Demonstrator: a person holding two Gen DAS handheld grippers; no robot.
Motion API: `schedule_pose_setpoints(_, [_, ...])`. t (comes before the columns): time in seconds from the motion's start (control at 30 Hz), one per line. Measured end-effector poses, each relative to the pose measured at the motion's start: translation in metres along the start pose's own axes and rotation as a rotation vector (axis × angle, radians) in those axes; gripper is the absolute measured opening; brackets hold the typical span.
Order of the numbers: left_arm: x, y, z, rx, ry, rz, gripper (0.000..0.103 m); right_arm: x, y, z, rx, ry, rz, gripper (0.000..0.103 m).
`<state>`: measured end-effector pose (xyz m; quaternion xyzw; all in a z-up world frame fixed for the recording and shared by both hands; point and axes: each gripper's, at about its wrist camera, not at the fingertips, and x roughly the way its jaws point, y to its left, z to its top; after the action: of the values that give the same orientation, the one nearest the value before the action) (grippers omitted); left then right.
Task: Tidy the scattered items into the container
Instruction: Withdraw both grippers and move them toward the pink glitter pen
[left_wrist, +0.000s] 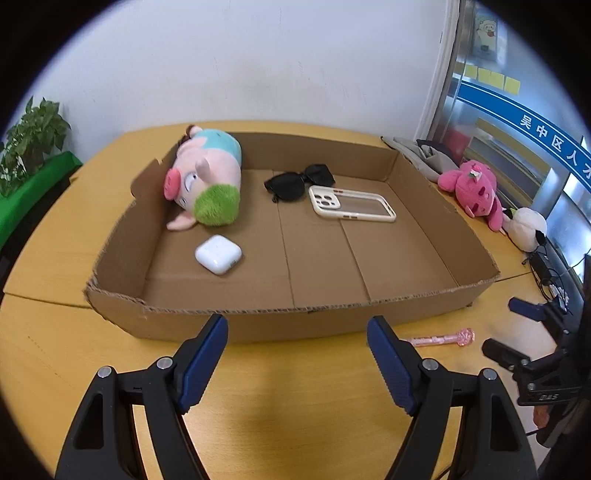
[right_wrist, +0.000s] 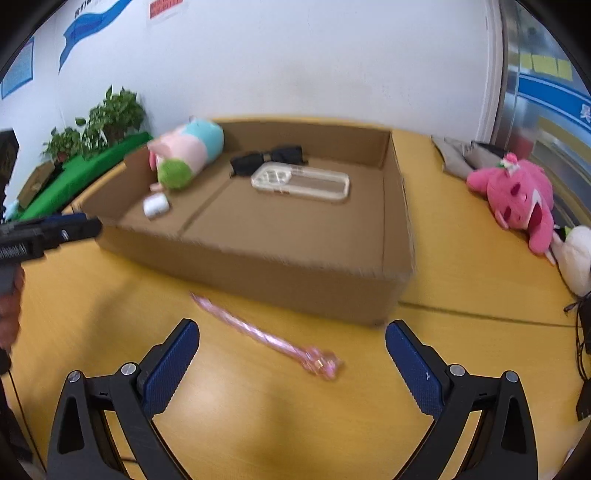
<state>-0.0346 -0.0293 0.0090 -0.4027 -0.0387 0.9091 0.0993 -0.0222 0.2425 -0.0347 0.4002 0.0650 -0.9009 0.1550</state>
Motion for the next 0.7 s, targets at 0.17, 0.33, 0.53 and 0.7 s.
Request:
schedule_pose_setpoints(0.17, [0.012, -0.012, -0.011, 0.002, 0.052, -0.031, 0.078, 0.028, -0.012, -0.010, -0.044, 0.068, 0.052, 0.096])
schedule_pose_setpoints(0.33, [0.023, -0.020, -0.020, -0.014, 0.103, -0.057, 0.078, 0.052, -0.010, -0.007, -0.086, 0.098, 0.114, 0.084])
schedule_pose_setpoints(0.53, [0.038, -0.025, -0.027, -0.004, 0.144, -0.060, 0.078, 0.051, 0.011, -0.015, -0.122, 0.104, 0.143, 0.075])
schedule_pose_setpoints(0.7, [0.042, -0.028, -0.029, 0.021, 0.163, -0.080, 0.078, 0.037, 0.030, -0.027, -0.167, 0.118, 0.122, 0.052])
